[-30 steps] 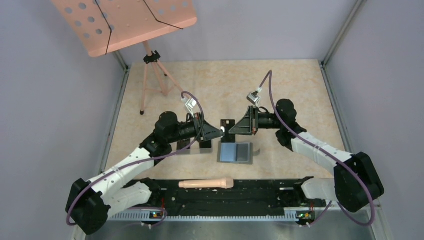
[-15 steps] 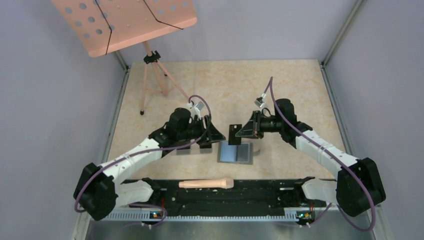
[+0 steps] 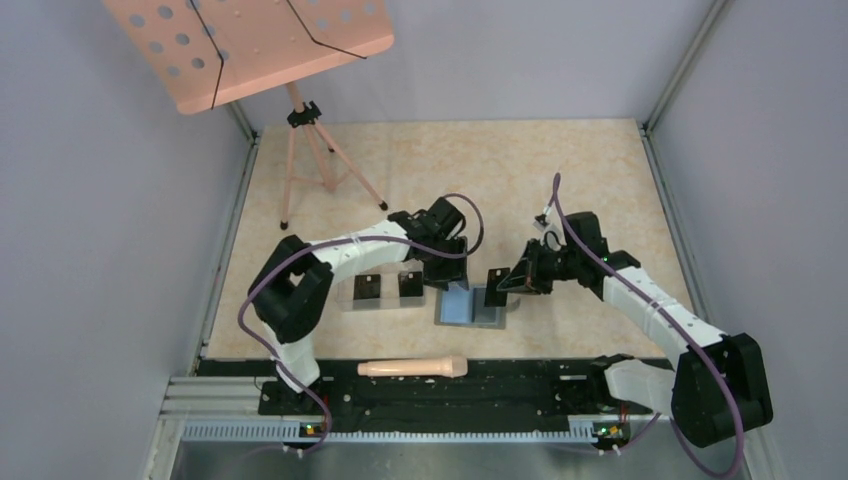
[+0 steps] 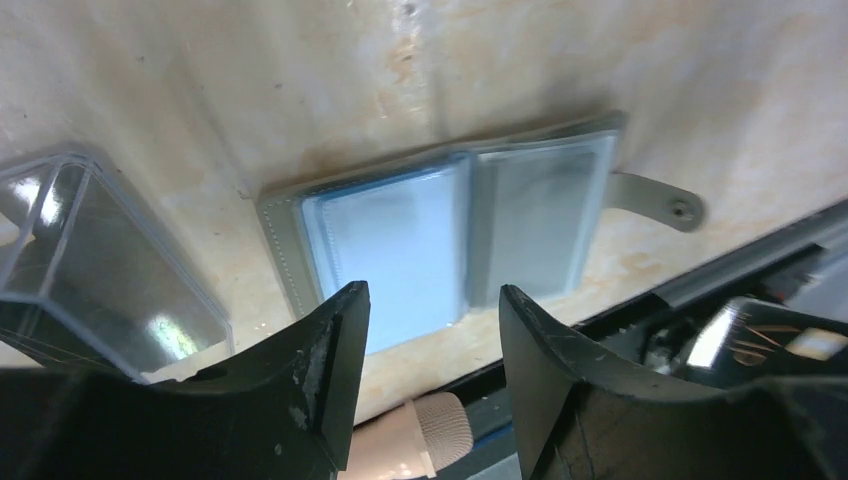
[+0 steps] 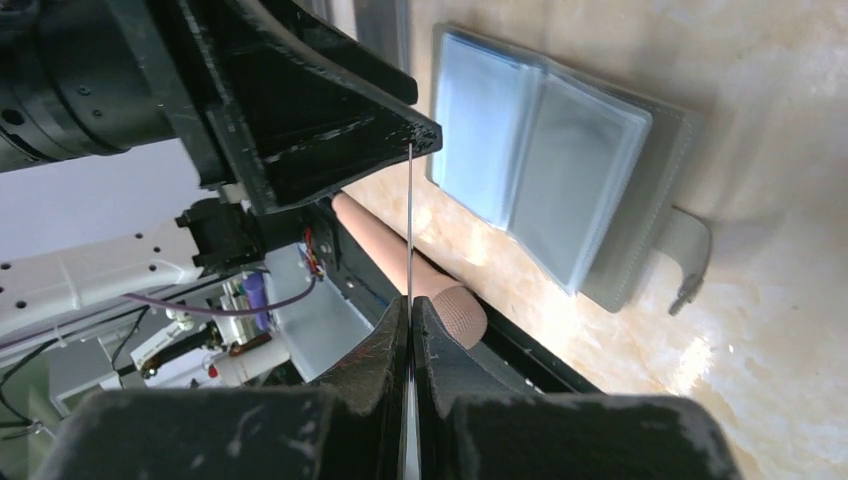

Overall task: Put the credit cards into the card holder
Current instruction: Insert the credit card into the card holder.

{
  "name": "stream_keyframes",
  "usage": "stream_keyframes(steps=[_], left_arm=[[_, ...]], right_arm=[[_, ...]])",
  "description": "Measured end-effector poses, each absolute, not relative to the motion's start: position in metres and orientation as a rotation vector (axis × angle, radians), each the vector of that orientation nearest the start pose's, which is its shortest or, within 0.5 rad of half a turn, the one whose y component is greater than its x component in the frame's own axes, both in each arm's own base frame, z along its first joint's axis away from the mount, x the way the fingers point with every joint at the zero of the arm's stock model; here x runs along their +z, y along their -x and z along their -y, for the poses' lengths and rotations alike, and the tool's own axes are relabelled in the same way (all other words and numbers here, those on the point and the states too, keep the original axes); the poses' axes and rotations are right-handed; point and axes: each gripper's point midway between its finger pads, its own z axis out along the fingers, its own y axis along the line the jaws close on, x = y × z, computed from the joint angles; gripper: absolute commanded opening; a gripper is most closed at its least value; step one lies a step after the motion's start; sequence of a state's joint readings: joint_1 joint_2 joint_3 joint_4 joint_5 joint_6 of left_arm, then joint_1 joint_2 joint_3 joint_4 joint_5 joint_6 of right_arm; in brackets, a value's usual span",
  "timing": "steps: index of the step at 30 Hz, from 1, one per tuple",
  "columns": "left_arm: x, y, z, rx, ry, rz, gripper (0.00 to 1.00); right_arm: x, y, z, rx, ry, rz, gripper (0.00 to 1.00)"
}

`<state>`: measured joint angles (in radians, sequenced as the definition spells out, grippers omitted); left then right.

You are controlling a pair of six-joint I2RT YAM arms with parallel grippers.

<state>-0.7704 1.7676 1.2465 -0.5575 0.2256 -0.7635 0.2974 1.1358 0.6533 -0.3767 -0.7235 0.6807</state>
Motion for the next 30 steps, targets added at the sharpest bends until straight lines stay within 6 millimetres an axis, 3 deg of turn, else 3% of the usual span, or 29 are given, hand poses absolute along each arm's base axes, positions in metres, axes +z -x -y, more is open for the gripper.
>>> stream_keyframes(steps=[6, 14, 30], left_arm=[[0.038, -0.228, 0.303, -0.448, -0.098, -2.971, 0.57], [0.023, -0.217, 0.284, -0.35, -0.091, -3.016, 0.56], [0.031, -0.201, 0.341, -0.731, -0.132, -2.99, 0.5]], right_arm=[[0.117, -0.193, -0.198, 1.257, -0.132, -2.61, 0.0], [0.11, -0.191, -0.196, 1.23, -0.084, -2.618, 0.0], [0.097, -0.19, -0.189, 1.171, -0.072, -2.639, 0.0]])
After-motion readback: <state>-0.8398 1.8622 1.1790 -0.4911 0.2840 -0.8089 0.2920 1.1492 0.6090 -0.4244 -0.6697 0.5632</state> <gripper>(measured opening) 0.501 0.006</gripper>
